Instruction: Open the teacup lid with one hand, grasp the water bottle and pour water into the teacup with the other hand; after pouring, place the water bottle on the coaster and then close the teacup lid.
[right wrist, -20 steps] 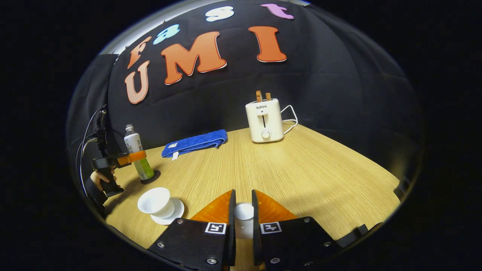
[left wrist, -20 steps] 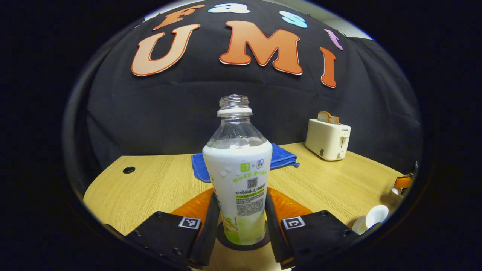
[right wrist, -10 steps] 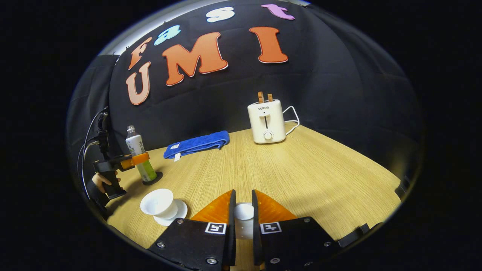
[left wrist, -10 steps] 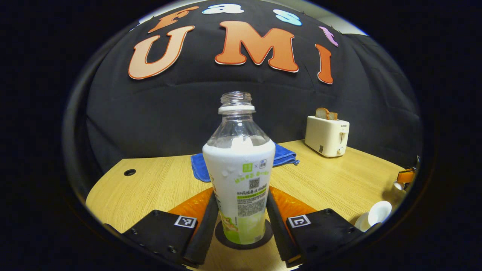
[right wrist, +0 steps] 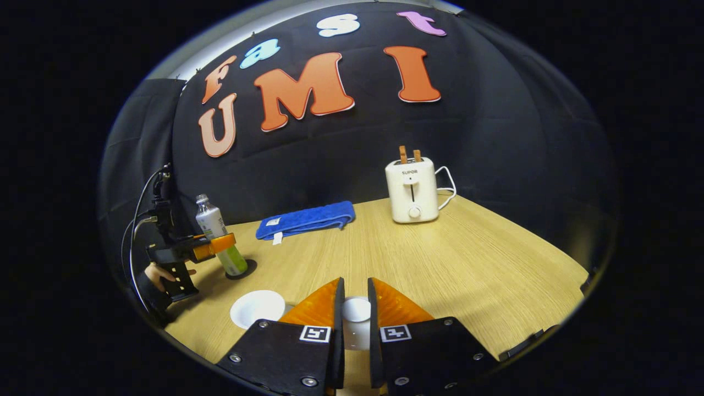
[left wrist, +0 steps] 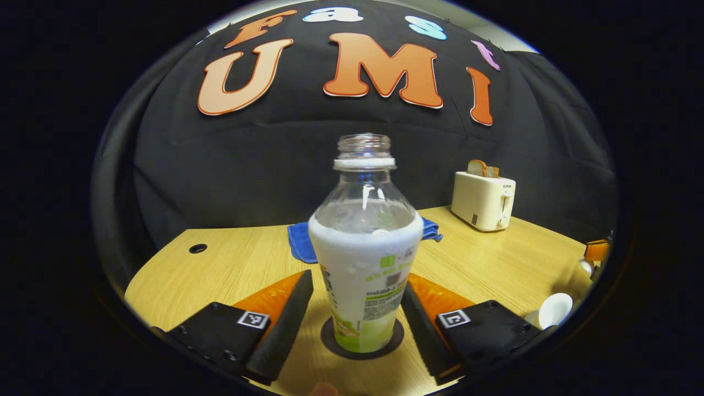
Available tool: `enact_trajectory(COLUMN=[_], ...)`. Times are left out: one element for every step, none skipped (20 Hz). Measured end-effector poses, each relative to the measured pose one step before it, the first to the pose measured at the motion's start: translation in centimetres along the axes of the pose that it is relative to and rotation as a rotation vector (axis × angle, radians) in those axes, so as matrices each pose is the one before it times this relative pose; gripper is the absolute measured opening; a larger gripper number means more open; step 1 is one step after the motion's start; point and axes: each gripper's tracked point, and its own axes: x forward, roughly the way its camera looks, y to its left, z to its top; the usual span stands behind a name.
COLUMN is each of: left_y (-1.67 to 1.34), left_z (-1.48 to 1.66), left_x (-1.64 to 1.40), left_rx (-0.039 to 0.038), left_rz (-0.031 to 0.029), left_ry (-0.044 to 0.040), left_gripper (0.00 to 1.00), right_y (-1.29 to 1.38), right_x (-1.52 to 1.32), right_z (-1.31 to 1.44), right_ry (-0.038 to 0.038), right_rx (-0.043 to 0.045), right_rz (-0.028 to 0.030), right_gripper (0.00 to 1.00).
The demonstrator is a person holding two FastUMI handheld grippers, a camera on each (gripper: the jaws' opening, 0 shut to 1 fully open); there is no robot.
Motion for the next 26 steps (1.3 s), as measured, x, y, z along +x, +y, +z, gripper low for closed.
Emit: enact_trajectory(left_y=[0.072, -0.036, -0.114, -0.17, -0.078, -0.029, 0.011, 0.011, 0.02, 0.427, 0.305, 0.209, 0.224, -0.088, 0.038, 0.241, 0.372, 0.217, 0.267, 0.189, 0.094, 0.104, 0.296, 0.289, 0.063, 0.067], left_z=[0.115, 0.138, 0.078, 0.127, 0.178, 0.091, 0.212, -0.047, -0.079, 0.047, 0.29, 0.357, 0.271, 0.014, 0.106, -0.063, -0.099, 0.009, -0.15, -0.233, -0.262, -0.239, -0.124, -0.041, 0.026, 0.025], left_x=[-0.381, -0.321, -0.532, -0.569, -0.652, -0.585, -0.713, -0.695, -0.751, -1.024, -0.952, -0.999, -0.896, -0.941, -0.741, -0.412, -0.428, -0.423, -0.402, -0.341, -0.309, -0.007, -0.203, -0.292, -0.016, -0.064], left_rx=[-0.00181, 0.00058, -0.00041, -0.0013, -0.00099, -0.00005, -0.00151, -0.00064, -0.00008, -0.00116, -0.00027, 0.00002, -0.00082, 0.0016, 0.00399, 0.0037, -0.00099, -0.00504, -0.00699, -0.0063, -0.00377, 0.00271, 0.00693, 0.0044, -0.00328, -0.00752], left_rz=[0.00421, 0.00244, -0.00117, -0.00684, -0.00084, 0.0005, 0.00112, 0.0023, 0.0057, 0.01264, 0.01536, 0.01237, 0.00702, -0.0046, -0.00418, -0.00044, 0.00484, -0.00131, 0.00327, 0.00009, -0.00015, 0.00362, 0.00787, 0.00619, 0.00261, -0.00214], left_ry=[-0.00621, -0.00759, -0.00552, -0.00748, -0.01013, -0.00909, -0.0117, -0.00312, -0.00109, -0.00875, -0.01493, -0.01607, -0.01032, -0.00962, -0.00239, 0.00351, 0.0045, 0.00481, 0.00489, 0.00294, 0.00605, 0.00422, 0.00013, 0.00001, -0.00028, -0.00088], left_gripper=[1.0, 1.0, 1.0, 0.97, 1.0, 1.0, 1.0, 1.0, 1.0, 1.0, 1.0, 1.0, 1.0, 1.0, 1.0, 1.0, 1.0, 1.0, 1.0, 1.0, 1.0, 1.0, 1.0, 0.96, 0.96, 1.0], right_y=[0.823, 0.867, 0.95, 0.996, 0.986, 1.13, 0.884, 0.988, 0.891, 0.933, 0.744, 0.613, 0.449, 0.385, 0.197, 0.084, 0.024, 0.1, 0.171, 0.051, -0.05, -0.06, -0.029, 0.114, 0.036, -0.04], right_x=[0.147, 0.156, 0.167, 0.153, 0.283, 0.293, 0.282, 0.335, 0.309, 0.425, 0.237, 0.293, 0.366, 0.19, 0.193, 0.225, 0.114, 0.136, 0.165, 0.102, 0.038, 0.01, 0.073, -0.048, -0.048, 0.023], right_z=[0.32, 0.25, 0.212, 0.19, 0.098, 0.077, -0.057, -0.218, -0.306, -0.444, -0.444, -0.396, -0.276, -0.348, -0.316, -0.294, -0.292, -0.277, -0.407, -0.331, -0.213, -0.14, -0.109, -0.129, -0.06, -0.017], right_ry=[-0.00454, -0.00438, -0.00412, -0.00213, -0.00379, -0.00158, 0.00125, 0.00342, 0.00598, 0.00956, 0.00978, 0.00733, 0.00288, 0.00671, 0.00441, 0.00463, 0.00615, 0.00571, 0.00889, 0.00658, 0.00433, 0.00396, 0.00055, 0.00153, -0.00038, 0.00029], right_rx=[-0.00873, -0.00679, -0.00571, -0.00516, -0.00513, -0.00688, -0.00545, -0.00698, -0.00695, -0.0086, -0.00662, -0.00695, -0.00834, -0.0091, -0.01051, -0.01194, -0.00964, -0.00293, 0.00216, 0.00015, -0.00598, -0.01278, -0.0085, -0.0048, 0.00005, 0.00117], right_rz=[0.01423, 0.01567, 0.01862, 0.01947, 0.01793, 0.02067, 0.01635, 0.01825, 0.01731, 0.01745, 0.01202, 0.00763, 0.00504, 0.00077, -0.00218, -0.00669, -0.00563, -0.00098, 0.00165, -0.00133, -0.00805, -0.00641, -0.00502, 0.00198, 0.00117, -0.00095], right_gripper=[0.18, 0.18, 0.18, 0.18, 0.18, 0.18, 0.18, 0.18, 0.18, 0.18, 0.18, 0.18, 0.18, 0.18, 0.18, 0.18, 0.18, 0.18, 0.18, 0.18, 0.19, 0.18, 0.18, 0.19, 0.19, 0.18])
